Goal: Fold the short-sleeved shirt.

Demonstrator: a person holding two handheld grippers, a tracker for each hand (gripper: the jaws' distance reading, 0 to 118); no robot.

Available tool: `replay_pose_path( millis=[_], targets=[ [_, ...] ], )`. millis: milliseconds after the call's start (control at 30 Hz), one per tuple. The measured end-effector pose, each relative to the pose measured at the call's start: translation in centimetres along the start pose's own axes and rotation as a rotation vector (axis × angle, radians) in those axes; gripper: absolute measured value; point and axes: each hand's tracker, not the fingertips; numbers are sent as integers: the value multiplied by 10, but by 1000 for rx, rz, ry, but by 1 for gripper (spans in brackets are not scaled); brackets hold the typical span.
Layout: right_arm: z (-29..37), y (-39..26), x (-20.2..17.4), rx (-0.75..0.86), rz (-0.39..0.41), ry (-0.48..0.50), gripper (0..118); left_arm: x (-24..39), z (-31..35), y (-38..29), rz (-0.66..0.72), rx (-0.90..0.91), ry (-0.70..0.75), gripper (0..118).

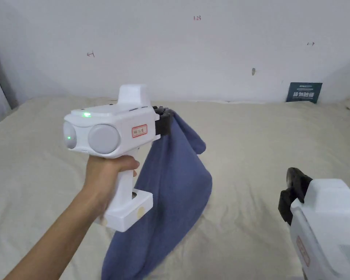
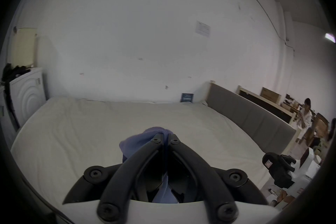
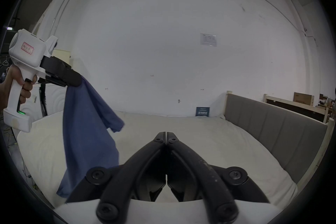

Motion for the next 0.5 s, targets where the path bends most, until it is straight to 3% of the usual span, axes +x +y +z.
replay_pose_path(
  millis=[167,500],
  targets=[
    [7,-4,24,-13,-6,-53,1,33,-49,-37,11,-112,-97,4],
    [7,-20,40,-57,-14,-94,1,37,-119,-201,118,-549,-199,4]
  ],
)
